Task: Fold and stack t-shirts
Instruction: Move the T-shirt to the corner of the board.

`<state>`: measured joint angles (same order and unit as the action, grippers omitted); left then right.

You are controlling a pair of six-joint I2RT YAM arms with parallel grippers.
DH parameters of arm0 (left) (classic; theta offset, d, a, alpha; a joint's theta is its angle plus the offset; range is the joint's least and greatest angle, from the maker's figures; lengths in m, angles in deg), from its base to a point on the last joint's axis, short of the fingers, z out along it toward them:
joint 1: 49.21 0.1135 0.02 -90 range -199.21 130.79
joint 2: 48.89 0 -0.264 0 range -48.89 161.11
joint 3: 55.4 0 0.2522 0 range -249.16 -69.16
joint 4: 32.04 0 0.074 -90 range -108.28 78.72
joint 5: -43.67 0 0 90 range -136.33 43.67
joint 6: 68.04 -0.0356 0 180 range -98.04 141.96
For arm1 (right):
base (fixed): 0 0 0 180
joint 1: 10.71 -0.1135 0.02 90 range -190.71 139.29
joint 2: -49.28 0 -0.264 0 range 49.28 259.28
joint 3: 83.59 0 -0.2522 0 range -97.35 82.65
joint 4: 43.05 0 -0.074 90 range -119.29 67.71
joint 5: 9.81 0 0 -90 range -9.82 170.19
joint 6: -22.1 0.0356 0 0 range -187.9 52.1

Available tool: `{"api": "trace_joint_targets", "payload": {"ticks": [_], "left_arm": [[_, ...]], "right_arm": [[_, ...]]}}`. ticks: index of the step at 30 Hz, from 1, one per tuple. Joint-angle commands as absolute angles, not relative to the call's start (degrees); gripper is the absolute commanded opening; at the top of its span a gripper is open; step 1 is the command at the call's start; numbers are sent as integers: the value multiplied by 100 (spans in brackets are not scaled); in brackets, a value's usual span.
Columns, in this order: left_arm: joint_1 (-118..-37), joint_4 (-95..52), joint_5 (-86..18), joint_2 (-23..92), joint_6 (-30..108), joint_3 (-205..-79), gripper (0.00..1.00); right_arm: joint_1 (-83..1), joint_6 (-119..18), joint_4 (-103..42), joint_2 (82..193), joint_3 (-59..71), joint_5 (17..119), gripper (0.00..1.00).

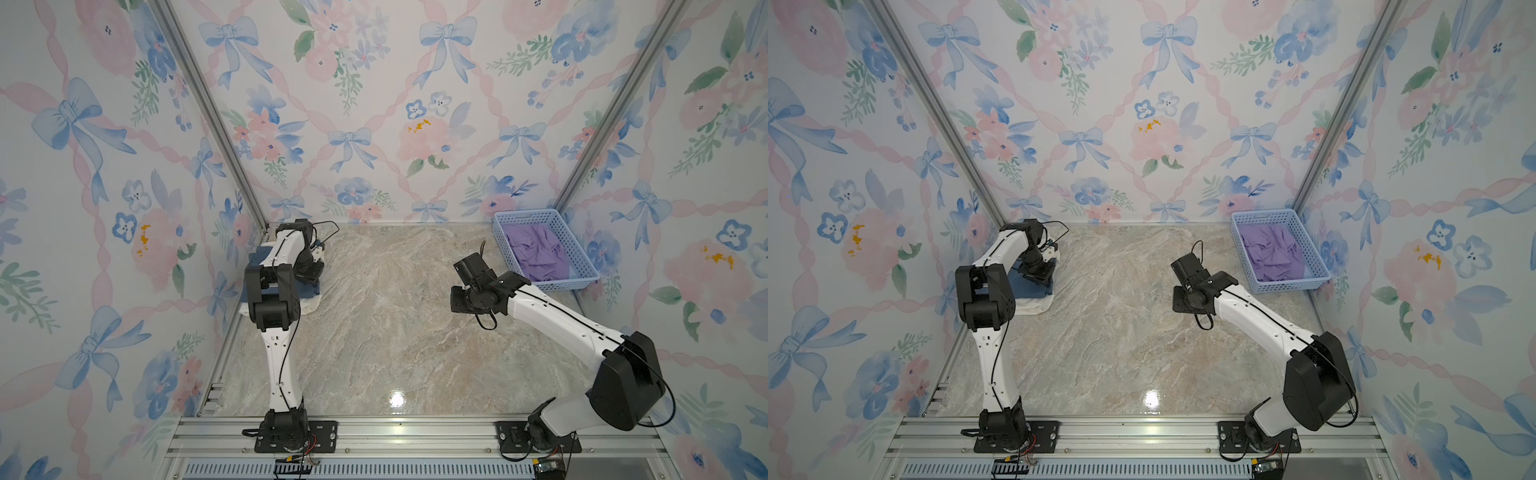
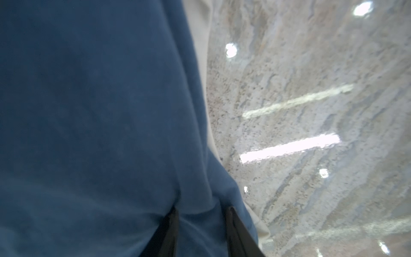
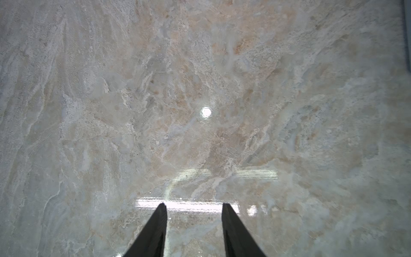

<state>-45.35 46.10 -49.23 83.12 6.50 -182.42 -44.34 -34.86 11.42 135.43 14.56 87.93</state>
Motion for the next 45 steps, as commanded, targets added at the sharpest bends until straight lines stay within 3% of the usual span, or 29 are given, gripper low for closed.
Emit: {"api": "trace_joint_targets", "payload": {"ticks": [1, 9, 14, 22, 30, 45], "left_arm": [[-4370, 4703, -5200, 8064, 518, -18330, 41], [-4332, 4703, -5196, 8077, 579, -18525, 41], [-4444, 4776, -4422, 7737, 679, -18493, 41], [-5124, 4782, -3364, 6868, 624, -16742, 42], [-5170, 4358, -3846, 7107, 552, -15695, 41], [-4569, 4197, -4569, 7960, 579, -16559, 41]], "right_arm": [[-4533, -3413, 1070, 13663, 1392, 8774, 45], [-4631, -3397, 1026, 13673, 1413, 8772, 44], [-4649, -3412, 1079, 13559, 1501, 8836, 45], [-4649, -3373, 1047, 13644, 1524, 8822, 45], [-4657, -3387, 1004, 13778, 1396, 8762, 45], [-4593, -3449, 905, 13800, 1543, 8719, 45]]}}
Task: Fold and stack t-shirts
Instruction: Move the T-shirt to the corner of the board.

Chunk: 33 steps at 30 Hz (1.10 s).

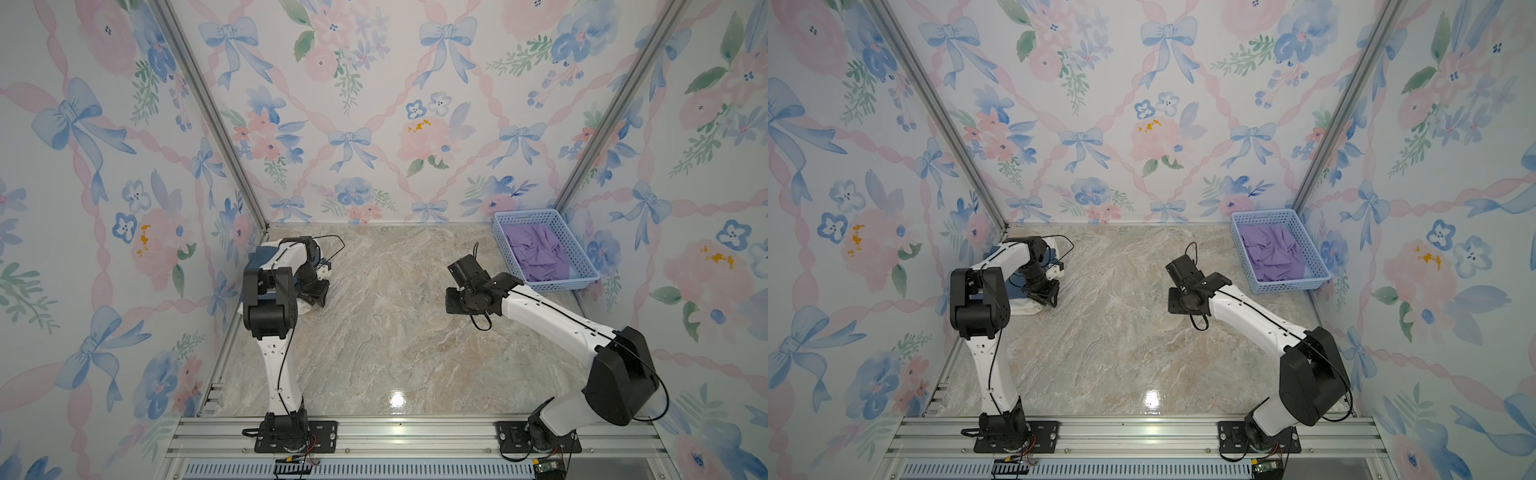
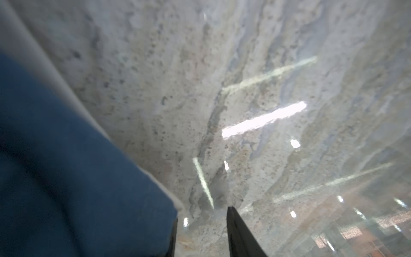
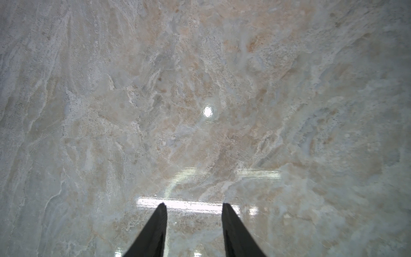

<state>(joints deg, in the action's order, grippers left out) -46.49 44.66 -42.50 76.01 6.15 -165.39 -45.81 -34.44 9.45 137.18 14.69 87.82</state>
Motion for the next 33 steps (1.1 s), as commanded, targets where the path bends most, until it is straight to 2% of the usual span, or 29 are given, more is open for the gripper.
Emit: {"api": "trace_joint_targets", "payload": {"ticks": [1, 9, 14, 15, 17, 18, 19, 21, 22, 23, 25, 26, 29, 31, 33], "left_arm": [[-4567, 4195, -4580, 7952, 600, -16578, 41], [-4552, 4186, -4620, 7818, 667, -16576, 41], [-4786, 4241, -3666, 7187, 593, -16472, 45], [-4881, 4240, -3346, 6947, 592, -16428, 52], [-5026, 4229, -2748, 6553, 680, -16393, 72], [-5073, 4224, -2381, 6384, 710, -16395, 76], [-5094, 4211, -2121, 6282, 778, -16414, 77], [-5101, 4104, -1642, 6107, 958, -16465, 89], [-5098, 3963, -1560, 6024, 1093, -16448, 91], [-5088, 3796, -1479, 5904, 1225, -16415, 97], [-5086, 3438, -1369, 5665, 1498, -16306, 98], [-5088, 3298, -1318, 5551, 1621, -16286, 98], [-5088, 2758, -1210, 5226, 2068, -16149, 98], [-5143, 2312, -1488, 4927, 2333, -15900, 98], [-5285, 1546, -2222, 4383, 2538, -15340, 98]], "right_arm": [[-4591, -3444, 903, 13813, 1533, 8718, 45], [-4592, -3456, 888, 13825, 1575, 8709, 45], [-4588, -3486, 944, 13706, 1650, 8747, 45], [-4587, -3510, 972, 13660, 1679, 8793, 45], [-4579, -3593, 991, 13545, 1778, 8857, 46], [-4570, -3642, 985, 13475, 1848, 8883, 47], [-4553, -3672, 990, 13403, 1906, 8922, 53], [-4522, -3794, 1029, 13203, 2028, 9068, 62], [-4487, -3832, 1055, 13084, 2070, 9147, 67], [-4439, -3890, 1078, 12926, 2098, 9208, 76], [-4302, -3986, 1041, 12549, 2190, 9215, 96], [-4195, -4018, 1020, 12335, 2217, 9192, 99], [-3883, -4117, 991, 11809, 2220, 9077, 99], [-3749, -4207, 1002, 11577, 2198, 9115, 99], [-3708, -4329, 959, 11372, 2225, 9408, 99]]}}
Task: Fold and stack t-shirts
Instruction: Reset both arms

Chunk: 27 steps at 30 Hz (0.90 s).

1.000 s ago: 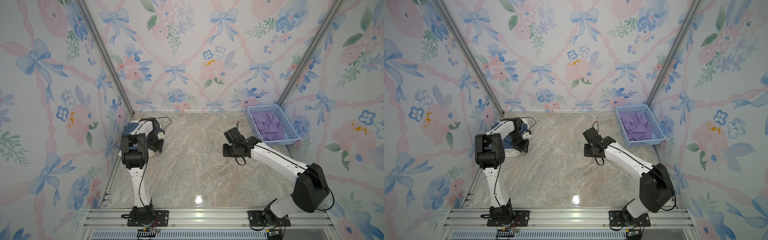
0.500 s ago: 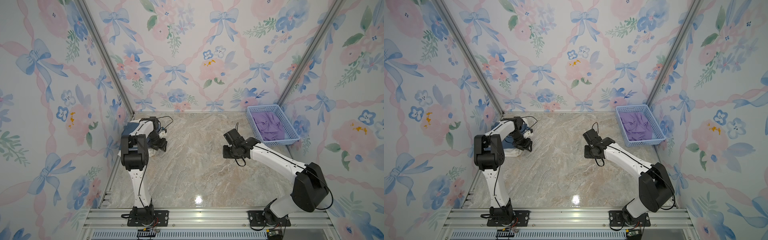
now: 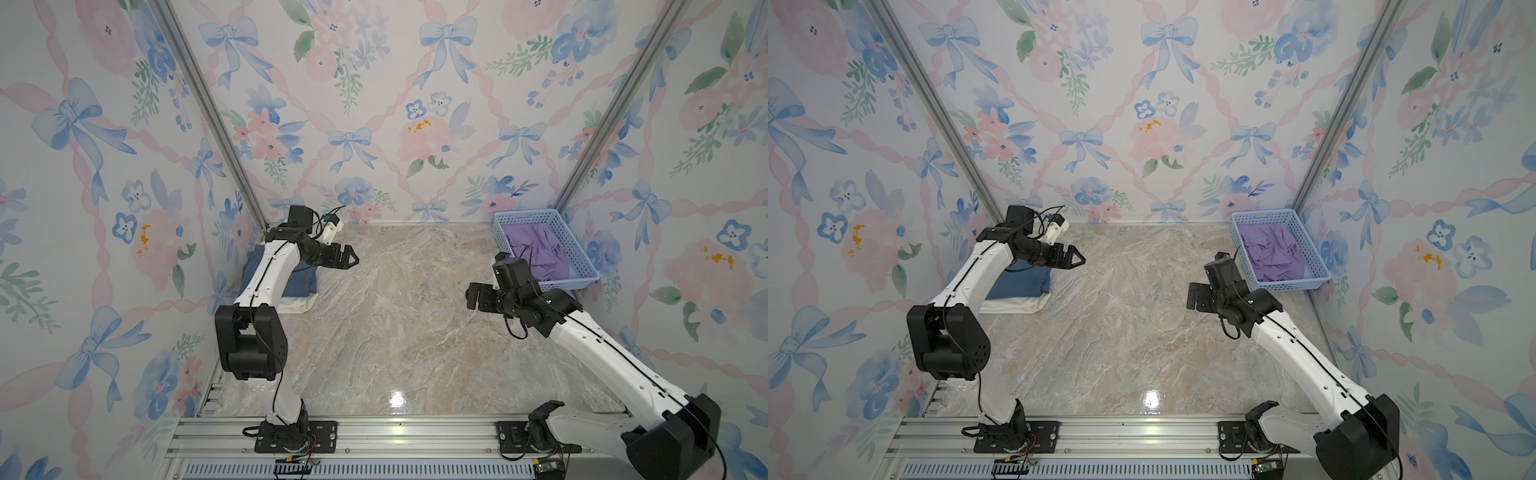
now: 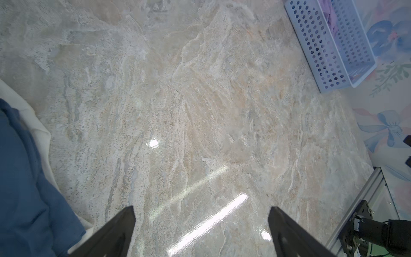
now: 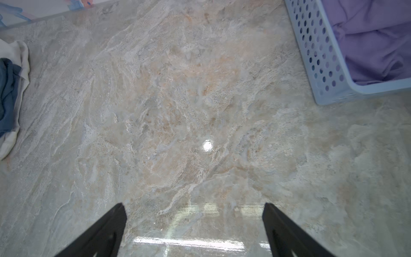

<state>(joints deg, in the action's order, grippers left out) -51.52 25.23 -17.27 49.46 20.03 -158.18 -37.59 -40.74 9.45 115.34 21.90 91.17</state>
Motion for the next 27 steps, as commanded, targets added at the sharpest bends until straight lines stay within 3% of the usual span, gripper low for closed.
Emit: {"api": "trace_joint_targets", "payload": {"ticks": [1, 9, 13, 20, 27], "left_arm": [[-5325, 1177, -2526, 4122, 2605, -15012, 98], [-5352, -2392, -4626, 1887, 2806, -11534, 98], [-5349, -4120, -4999, 1034, 2613, -9837, 98], [-5334, -6224, -5063, 1423, 2607, -8569, 98], [-5338, -8781, -5496, 3089, 2657, -7901, 98]], "right_arm": [[-3699, -4405, 907, 11294, 2282, 9554, 99], [-3490, -5728, -432, 10837, 3384, 10124, 99], [-3319, -6126, -1548, 10239, 4246, 10265, 99], [-2629, -6247, -2898, 9710, 5337, 9993, 99], [-2207, -6581, -3974, 10367, 5768, 9939, 99]]}}
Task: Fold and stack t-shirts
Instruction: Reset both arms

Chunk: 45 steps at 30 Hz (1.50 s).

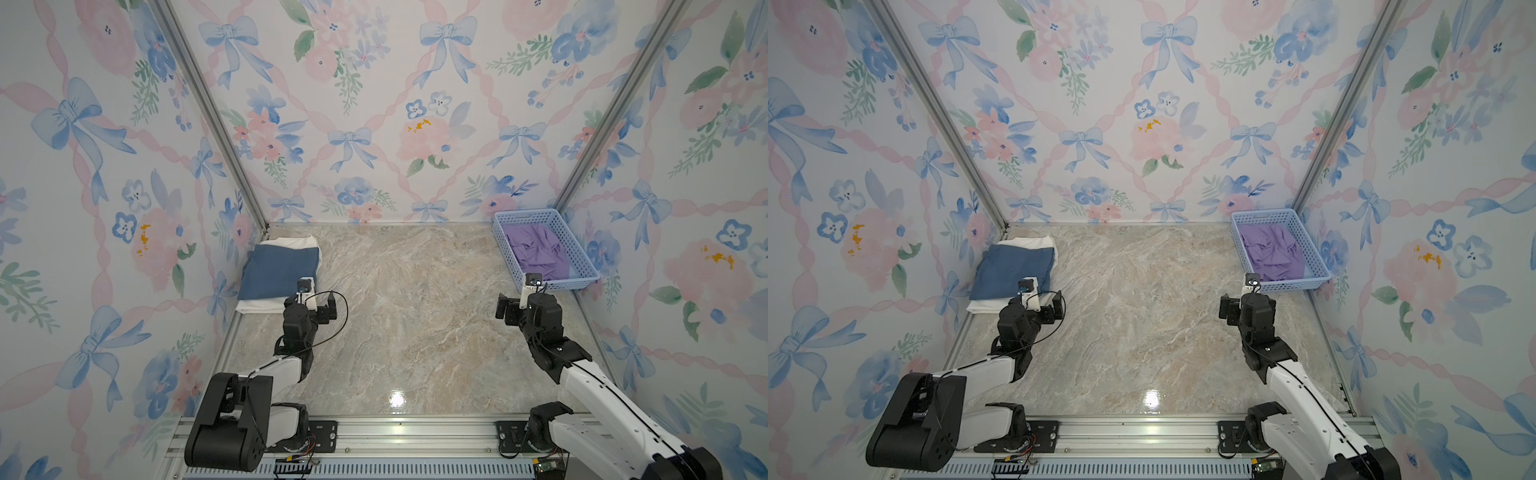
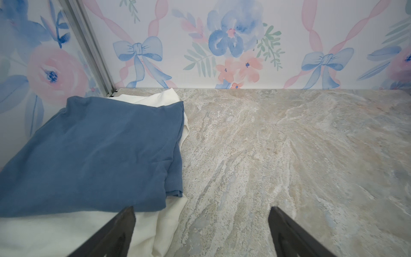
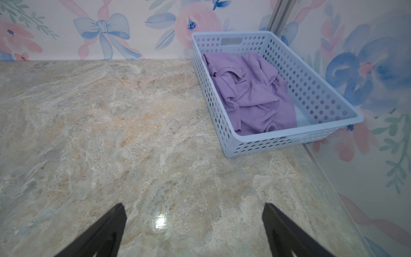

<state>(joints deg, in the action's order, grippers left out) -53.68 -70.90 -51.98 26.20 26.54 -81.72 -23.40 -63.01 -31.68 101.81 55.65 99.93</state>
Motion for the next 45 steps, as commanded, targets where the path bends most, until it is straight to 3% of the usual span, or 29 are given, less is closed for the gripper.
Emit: {"api": "trace_joint_targets", "payload": {"ticks": [1, 5, 16, 45], "left_arm": [[-5330, -9141, -5490, 3259, 2702, -7794, 98], [-5379, -10507, -5538, 4030, 2644, -7538, 98], [-5378, -10065, -5743, 3877, 2758, -7628, 98], [-5422, -9468, -5728, 3907, 2669, -7971, 98]], "right_arm": [[-2133, -6620, -4158, 10443, 5842, 9897, 99], [-1726, -6667, -5176, 10855, 6170, 9640, 99], [-1570, -6943, -8762, 13906, 6251, 8929, 99], [-1548, -6935, -8419, 13849, 6139, 8872, 99]]}}
